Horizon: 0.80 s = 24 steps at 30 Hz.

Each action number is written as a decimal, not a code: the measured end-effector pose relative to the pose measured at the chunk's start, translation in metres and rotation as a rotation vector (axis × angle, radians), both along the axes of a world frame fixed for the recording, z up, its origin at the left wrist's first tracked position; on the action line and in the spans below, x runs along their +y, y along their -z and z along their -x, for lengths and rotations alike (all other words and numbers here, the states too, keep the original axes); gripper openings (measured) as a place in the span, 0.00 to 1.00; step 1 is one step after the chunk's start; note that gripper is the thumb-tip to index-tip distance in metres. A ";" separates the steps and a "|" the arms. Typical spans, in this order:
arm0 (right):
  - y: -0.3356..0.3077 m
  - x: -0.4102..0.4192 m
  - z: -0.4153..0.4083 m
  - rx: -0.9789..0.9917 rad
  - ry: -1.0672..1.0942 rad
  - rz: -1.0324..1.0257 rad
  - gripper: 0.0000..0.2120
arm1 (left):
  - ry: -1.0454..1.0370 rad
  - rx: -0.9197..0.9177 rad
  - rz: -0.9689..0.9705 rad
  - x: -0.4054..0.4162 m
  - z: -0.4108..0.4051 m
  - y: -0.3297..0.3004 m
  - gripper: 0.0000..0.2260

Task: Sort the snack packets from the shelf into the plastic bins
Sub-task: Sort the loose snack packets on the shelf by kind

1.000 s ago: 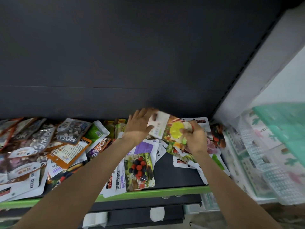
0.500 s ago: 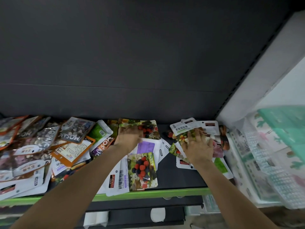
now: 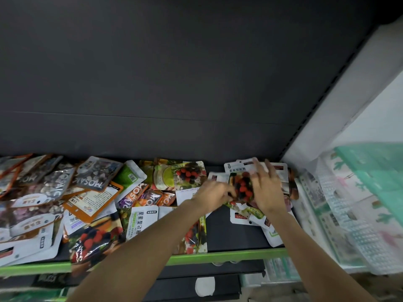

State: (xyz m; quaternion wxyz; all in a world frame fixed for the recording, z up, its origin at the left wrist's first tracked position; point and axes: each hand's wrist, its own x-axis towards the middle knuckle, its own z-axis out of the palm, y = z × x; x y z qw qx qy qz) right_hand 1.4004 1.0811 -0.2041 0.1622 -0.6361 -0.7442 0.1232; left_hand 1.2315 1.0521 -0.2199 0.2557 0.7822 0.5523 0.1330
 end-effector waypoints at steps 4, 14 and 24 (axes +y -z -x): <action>0.016 0.000 -0.004 -0.421 -0.161 0.205 0.27 | 0.009 0.005 0.046 -0.007 0.025 0.011 0.21; 0.027 -0.009 0.013 -0.557 -0.121 0.049 0.32 | -0.123 0.450 0.233 -0.060 0.109 0.013 0.45; 0.023 0.000 0.012 -0.314 -0.087 0.163 0.23 | -0.364 0.140 0.137 -0.040 0.092 -0.012 0.03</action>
